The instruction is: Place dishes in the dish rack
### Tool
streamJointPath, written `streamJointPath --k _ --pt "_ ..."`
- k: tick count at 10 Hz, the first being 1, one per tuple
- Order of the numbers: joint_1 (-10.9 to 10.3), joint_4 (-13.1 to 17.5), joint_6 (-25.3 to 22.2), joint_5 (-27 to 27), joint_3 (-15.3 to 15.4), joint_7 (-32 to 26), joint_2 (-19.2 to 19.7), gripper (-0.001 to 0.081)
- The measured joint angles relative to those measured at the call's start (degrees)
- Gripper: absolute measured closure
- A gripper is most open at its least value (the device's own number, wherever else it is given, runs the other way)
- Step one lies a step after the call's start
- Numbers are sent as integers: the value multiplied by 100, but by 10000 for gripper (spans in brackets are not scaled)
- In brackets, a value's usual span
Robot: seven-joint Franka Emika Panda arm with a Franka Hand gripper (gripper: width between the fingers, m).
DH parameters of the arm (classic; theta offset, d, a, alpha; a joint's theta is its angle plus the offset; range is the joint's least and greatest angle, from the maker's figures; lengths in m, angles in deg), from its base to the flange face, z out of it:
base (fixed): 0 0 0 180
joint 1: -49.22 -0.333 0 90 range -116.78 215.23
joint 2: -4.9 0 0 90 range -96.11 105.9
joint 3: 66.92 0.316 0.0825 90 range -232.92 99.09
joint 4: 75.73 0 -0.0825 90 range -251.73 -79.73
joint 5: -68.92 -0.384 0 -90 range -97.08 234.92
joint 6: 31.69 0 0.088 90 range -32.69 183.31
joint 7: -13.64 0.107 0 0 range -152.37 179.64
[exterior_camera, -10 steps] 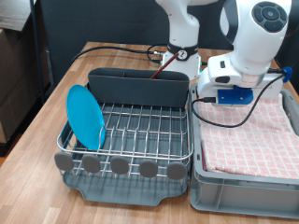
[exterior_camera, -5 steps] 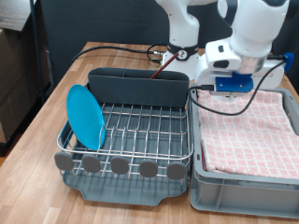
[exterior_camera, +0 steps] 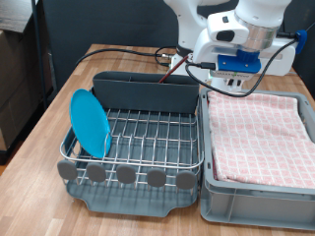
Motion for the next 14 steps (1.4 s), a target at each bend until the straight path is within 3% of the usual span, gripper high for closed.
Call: streamJointPath --k 3,8,14 --pt "31 201 64 60 -106 -210 145 734" --pt "271 1259 96 67 -429 -1137 889 734" --pt "524 2343 966 -89 -550 -1346 1923 734"
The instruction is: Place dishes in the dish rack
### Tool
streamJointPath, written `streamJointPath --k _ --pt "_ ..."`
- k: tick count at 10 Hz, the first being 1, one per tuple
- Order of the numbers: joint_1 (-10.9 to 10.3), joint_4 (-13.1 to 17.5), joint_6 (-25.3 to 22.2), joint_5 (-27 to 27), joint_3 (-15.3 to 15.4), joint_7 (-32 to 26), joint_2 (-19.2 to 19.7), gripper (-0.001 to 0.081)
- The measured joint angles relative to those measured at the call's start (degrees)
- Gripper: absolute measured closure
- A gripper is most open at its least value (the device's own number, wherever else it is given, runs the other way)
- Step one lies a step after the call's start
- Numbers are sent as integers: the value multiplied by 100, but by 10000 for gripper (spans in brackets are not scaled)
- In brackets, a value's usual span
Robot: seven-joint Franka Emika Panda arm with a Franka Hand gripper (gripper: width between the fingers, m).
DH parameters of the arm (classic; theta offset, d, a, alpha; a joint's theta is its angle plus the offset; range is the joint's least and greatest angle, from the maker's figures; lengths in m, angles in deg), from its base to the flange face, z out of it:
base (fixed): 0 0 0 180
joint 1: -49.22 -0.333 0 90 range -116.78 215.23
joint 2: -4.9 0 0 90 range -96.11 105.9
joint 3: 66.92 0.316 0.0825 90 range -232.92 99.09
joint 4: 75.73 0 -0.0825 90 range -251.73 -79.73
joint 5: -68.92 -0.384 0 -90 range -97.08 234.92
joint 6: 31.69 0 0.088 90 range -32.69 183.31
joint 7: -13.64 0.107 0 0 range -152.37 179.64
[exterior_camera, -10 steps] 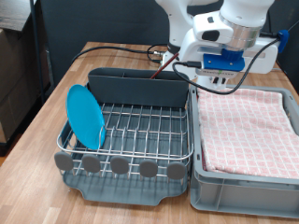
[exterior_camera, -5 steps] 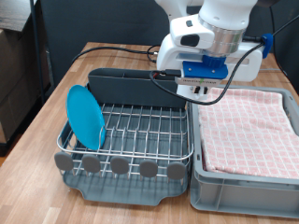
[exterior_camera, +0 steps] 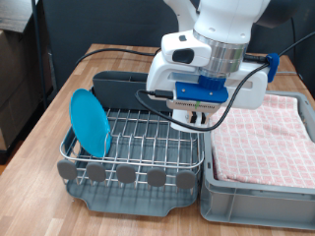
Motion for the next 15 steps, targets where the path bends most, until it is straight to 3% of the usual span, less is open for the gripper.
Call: streamJointPath --k 4,9,15 --pt "118 680 59 -215 73 -407 552 734" --pt "122 854 -31 -352 52 -334 551 734" --pt "263 881 310 -1002 114 -356 757 734"
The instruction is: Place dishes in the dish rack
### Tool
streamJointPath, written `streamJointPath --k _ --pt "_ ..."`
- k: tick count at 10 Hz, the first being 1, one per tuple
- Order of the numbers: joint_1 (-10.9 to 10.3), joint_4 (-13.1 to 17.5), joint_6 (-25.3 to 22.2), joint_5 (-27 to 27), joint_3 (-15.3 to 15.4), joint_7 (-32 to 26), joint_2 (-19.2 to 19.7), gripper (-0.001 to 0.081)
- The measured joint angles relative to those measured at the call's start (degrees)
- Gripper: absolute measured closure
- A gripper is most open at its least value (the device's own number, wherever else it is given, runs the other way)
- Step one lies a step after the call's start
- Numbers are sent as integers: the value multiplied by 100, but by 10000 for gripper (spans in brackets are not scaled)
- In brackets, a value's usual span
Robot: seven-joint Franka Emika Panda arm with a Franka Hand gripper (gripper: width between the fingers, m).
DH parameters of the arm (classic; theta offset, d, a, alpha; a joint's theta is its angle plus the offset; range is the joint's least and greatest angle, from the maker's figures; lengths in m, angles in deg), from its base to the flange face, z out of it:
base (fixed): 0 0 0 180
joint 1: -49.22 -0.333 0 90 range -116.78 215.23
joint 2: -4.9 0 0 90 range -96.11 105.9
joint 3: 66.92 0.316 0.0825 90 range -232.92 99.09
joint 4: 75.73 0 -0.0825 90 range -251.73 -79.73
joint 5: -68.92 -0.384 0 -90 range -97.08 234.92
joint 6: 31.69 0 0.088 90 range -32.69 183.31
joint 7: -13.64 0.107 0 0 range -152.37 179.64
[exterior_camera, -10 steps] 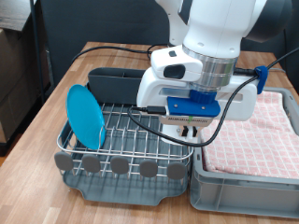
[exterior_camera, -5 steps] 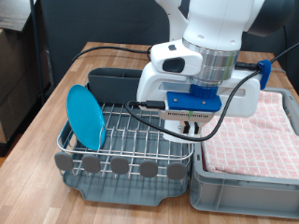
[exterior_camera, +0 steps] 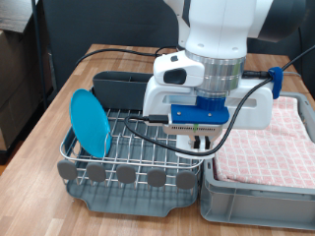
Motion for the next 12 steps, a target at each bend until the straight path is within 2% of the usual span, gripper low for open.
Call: streamJointPath --k 2,6,12 --pt "51 5 159 -123 43 -33 139 734" --pt "154 75 185 -282 119 -80 404 734" --pt "163 264 131 -237 23 -74 787 734"
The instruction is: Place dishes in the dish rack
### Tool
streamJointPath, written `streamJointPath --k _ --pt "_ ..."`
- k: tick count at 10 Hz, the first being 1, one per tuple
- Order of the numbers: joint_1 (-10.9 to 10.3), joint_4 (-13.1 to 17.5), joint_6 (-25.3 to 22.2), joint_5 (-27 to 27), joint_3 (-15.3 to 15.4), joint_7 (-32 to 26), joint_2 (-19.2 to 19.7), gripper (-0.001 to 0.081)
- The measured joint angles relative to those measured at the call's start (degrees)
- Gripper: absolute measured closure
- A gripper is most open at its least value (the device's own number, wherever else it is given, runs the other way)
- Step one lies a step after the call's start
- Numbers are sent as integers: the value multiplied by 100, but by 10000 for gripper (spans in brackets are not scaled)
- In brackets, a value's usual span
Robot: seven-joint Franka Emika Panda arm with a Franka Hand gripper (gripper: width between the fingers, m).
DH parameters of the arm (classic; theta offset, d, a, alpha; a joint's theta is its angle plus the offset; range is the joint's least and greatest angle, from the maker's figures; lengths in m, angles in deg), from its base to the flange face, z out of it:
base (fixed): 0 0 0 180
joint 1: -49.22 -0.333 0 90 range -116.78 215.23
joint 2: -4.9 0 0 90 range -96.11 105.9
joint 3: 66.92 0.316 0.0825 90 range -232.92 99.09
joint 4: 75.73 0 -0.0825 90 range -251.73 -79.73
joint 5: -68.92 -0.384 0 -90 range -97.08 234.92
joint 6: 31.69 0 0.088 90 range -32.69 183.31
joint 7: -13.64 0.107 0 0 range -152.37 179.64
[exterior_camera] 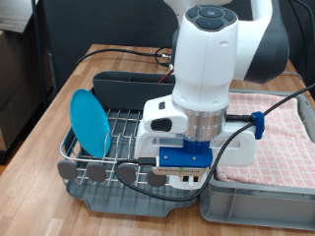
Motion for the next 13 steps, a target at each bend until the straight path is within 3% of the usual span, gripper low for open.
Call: streamJointPath --k 9,10,11,13 --pt "6 411 -134 15 -93 -9 406 734" --pt "7 411 -166 15 -93 -9 429 626" --pt "7 410 -185 15 -93 -9 437 626" --pt "6 411 -204 0 -81 -9 437 322"
